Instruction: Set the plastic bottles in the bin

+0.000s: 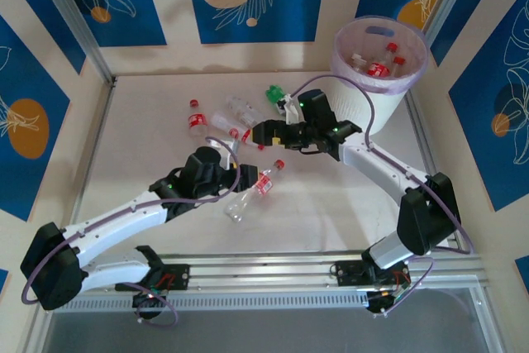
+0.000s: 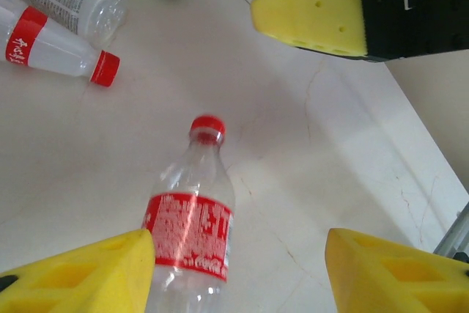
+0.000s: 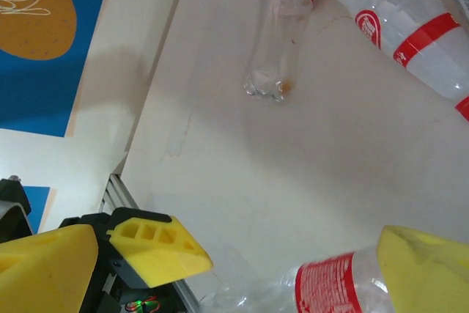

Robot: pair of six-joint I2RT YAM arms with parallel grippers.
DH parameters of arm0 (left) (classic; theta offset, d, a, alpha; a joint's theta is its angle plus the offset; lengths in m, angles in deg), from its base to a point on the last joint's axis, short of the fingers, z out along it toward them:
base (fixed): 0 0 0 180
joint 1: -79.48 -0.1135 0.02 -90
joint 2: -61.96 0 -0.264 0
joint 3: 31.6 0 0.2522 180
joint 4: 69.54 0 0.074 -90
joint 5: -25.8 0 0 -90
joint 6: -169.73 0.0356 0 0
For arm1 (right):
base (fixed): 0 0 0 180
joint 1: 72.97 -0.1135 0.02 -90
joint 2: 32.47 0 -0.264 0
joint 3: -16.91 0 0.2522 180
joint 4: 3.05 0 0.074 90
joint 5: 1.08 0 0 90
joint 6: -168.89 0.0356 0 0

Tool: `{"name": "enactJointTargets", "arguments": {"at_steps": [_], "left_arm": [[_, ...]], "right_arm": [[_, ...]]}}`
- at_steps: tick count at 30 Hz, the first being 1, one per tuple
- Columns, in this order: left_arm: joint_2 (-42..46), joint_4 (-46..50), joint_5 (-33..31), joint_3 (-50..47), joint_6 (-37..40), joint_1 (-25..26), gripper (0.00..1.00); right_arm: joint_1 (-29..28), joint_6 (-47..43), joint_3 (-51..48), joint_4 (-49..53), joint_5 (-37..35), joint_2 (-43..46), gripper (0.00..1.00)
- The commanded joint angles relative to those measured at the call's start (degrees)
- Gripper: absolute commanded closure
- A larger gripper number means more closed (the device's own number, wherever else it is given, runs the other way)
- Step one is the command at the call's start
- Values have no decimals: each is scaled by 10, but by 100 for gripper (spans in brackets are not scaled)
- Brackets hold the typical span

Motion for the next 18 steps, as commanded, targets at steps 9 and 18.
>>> {"name": "enactJointTargets", "arguments": {"at_steps": [9, 18], "left_arm": [[-6, 145, -10, 66, 62, -2, 28], [-63, 263, 5, 90, 87, 37, 0]], "right_arm": [[13, -38, 104, 106, -31, -29, 4], [92, -59, 74, 177, -58, 39, 4]]}}
